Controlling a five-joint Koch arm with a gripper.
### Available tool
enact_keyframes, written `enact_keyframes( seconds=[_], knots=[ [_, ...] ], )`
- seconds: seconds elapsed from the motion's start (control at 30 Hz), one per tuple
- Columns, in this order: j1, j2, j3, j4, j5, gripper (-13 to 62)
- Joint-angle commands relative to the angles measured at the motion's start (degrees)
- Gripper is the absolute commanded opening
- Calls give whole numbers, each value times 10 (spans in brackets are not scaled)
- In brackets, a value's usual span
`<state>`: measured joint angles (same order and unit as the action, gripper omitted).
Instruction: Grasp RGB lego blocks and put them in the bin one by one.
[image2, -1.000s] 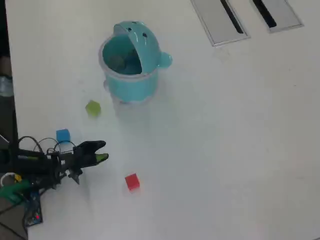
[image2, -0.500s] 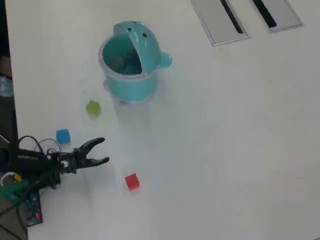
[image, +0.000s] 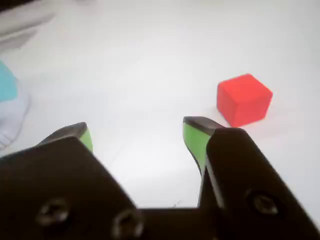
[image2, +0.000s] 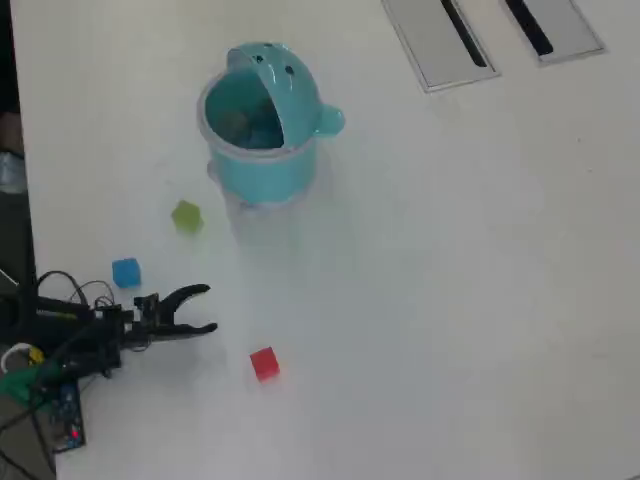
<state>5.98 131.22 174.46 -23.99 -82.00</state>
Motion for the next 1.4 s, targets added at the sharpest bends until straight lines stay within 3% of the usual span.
enact_keyframes(
  seconds=[0.0, 0.63, 1.07, 1.37],
  knots=[
    [0, 31, -68, 44, -47, 331],
    [72, -1, -274, 306, -204, 331],
    [160, -156, -381, 333, -319, 331],
    [165, -226, -430, 338, -320, 330]
  ],
)
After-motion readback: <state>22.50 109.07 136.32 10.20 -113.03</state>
